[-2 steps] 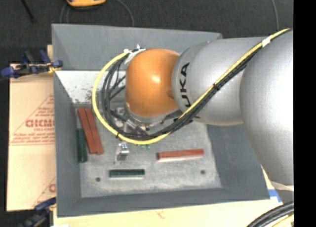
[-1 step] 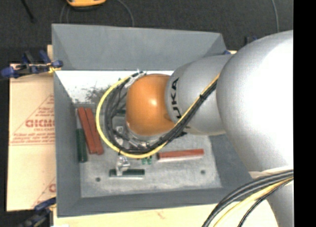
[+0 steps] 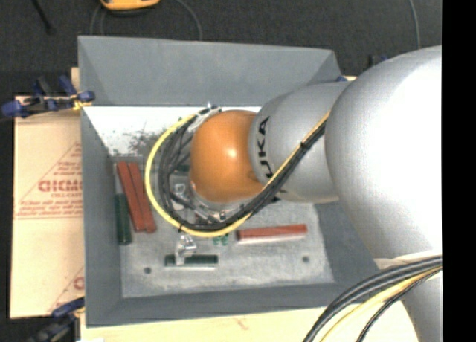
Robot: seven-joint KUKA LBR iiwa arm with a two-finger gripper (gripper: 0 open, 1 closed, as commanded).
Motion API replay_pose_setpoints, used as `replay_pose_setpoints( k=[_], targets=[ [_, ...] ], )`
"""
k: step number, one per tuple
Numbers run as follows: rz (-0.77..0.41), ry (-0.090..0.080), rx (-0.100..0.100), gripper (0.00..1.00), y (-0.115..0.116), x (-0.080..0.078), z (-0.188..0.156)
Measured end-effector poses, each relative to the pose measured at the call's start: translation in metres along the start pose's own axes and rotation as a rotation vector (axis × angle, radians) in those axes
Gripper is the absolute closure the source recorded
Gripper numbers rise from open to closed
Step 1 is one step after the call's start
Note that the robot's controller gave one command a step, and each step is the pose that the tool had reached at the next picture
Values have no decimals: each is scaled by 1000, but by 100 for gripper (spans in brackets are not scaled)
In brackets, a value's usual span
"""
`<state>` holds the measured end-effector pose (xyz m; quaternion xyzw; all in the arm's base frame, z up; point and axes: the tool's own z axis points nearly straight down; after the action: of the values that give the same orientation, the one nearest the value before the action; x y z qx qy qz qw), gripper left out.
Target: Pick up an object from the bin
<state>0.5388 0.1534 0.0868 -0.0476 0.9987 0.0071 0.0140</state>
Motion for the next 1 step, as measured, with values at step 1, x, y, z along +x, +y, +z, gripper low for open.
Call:
replay_pose_setpoints(
  k=[1],
  targets=[
    [1,0,0,0,0,0,0]
  ],
)
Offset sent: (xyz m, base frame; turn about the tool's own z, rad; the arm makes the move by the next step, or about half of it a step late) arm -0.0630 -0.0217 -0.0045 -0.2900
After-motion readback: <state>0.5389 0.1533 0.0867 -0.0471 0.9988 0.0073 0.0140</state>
